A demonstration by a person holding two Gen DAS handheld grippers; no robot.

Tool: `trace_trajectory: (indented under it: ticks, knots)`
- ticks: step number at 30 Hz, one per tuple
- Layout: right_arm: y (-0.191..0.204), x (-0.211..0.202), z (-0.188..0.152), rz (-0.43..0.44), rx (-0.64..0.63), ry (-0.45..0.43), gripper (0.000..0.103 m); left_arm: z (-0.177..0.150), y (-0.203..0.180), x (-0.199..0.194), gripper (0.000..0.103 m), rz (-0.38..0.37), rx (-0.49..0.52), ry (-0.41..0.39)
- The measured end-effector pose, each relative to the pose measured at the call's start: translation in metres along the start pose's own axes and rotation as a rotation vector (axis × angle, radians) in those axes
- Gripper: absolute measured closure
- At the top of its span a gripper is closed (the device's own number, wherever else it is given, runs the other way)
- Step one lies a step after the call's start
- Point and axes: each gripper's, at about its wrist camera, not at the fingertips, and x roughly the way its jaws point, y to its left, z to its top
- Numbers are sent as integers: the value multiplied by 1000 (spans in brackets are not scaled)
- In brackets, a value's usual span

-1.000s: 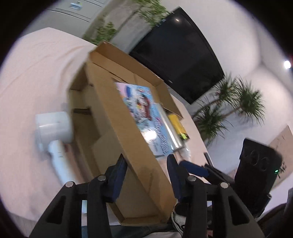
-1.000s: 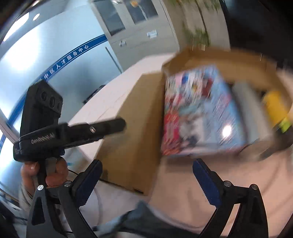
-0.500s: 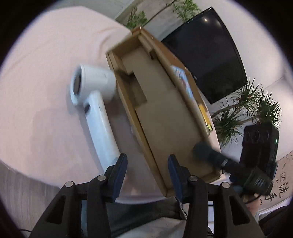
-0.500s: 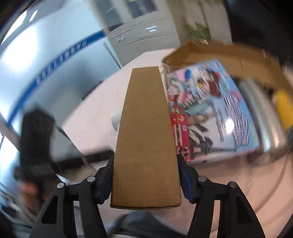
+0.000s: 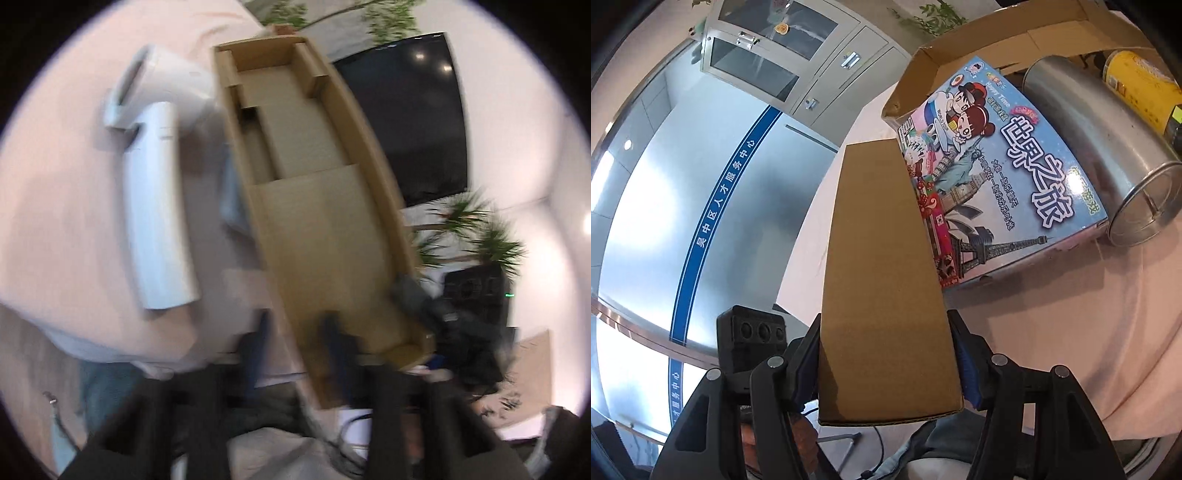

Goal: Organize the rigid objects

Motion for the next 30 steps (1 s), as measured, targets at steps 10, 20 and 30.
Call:
trace_trajectory:
  ticks: [10,20,30]
  knots:
    - [32,2,-7,-397,-321,-25,25,-5,-34,-12,94,251,166,-93]
    - [59,8,-10,-346,-470,-118,77,0,-111,-28,92,421,391,-221]
    - [74,-8,132,-331,-423,-299,78,168,-184,12,93,457,631,-253]
